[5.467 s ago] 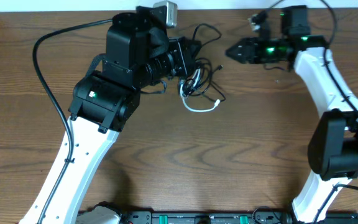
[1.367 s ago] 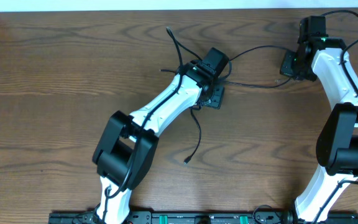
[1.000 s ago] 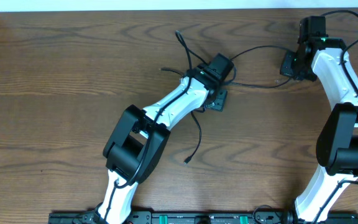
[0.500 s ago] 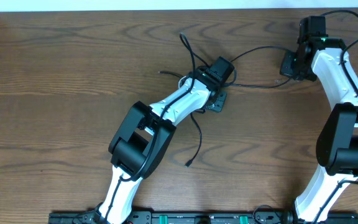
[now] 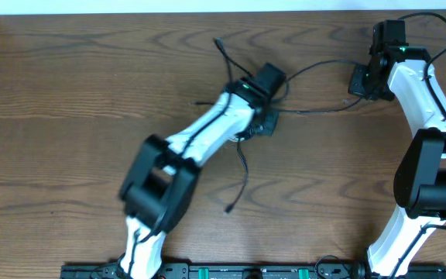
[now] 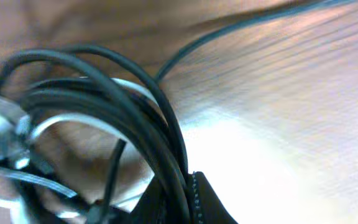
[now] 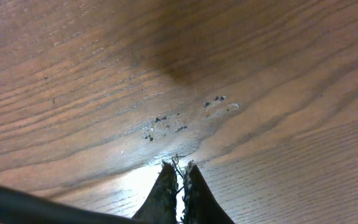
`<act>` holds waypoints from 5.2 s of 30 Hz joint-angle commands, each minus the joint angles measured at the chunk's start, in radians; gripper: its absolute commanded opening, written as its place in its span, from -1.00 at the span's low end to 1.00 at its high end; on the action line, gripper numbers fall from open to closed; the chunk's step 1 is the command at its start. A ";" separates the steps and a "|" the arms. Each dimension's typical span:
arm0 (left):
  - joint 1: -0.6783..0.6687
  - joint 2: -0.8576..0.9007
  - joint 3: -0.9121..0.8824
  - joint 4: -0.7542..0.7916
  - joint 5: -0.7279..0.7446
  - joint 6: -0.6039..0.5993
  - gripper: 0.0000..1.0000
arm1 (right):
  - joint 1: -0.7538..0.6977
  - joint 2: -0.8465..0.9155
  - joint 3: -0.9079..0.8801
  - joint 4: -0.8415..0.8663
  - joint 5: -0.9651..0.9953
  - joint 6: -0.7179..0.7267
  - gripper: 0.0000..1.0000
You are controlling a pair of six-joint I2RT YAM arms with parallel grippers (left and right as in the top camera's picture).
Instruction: Untangle cables
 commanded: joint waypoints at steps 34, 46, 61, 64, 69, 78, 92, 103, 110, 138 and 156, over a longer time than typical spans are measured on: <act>0.374 -0.485 0.017 0.001 0.708 -0.149 -0.85 | -0.054 -0.142 0.017 -0.048 -0.752 -0.503 0.22; 0.374 -0.485 0.017 0.009 0.779 -0.249 -0.85 | 0.164 -0.188 0.016 0.045 -0.873 -0.611 0.25; 0.374 -0.485 0.017 0.009 0.861 -0.264 -0.85 | 0.363 -0.188 0.015 0.182 -0.618 -0.799 0.34; 0.374 -0.485 0.017 0.009 0.861 -0.264 -0.85 | 0.375 -0.187 0.015 0.182 -0.624 -0.838 0.34; 0.374 -0.485 0.017 0.009 0.861 -0.264 -0.85 | 0.391 -0.180 0.014 0.195 -0.623 -0.863 0.35; 0.374 -0.485 0.017 0.010 0.860 -0.263 -0.85 | 0.397 -0.104 0.014 0.266 -0.631 -0.870 0.25; 0.375 -0.485 0.017 0.019 0.838 -0.259 -0.85 | 0.406 -0.103 0.014 0.344 -0.702 -0.885 -0.67; 0.375 -0.485 0.017 0.016 0.776 -0.214 -0.85 | 0.389 -0.103 0.014 0.307 -0.676 -0.883 -0.98; 0.375 -0.484 0.017 0.016 0.771 -0.214 -0.85 | 0.352 -0.103 0.014 0.296 -0.676 -0.607 -0.59; 0.374 -0.484 0.011 0.008 0.698 -0.214 -0.85 | 0.405 -0.103 0.014 0.344 -0.545 0.915 0.35; 0.374 -0.484 0.011 0.008 0.698 -0.211 -0.85 | 0.484 -0.103 0.014 0.391 -0.527 1.167 -0.07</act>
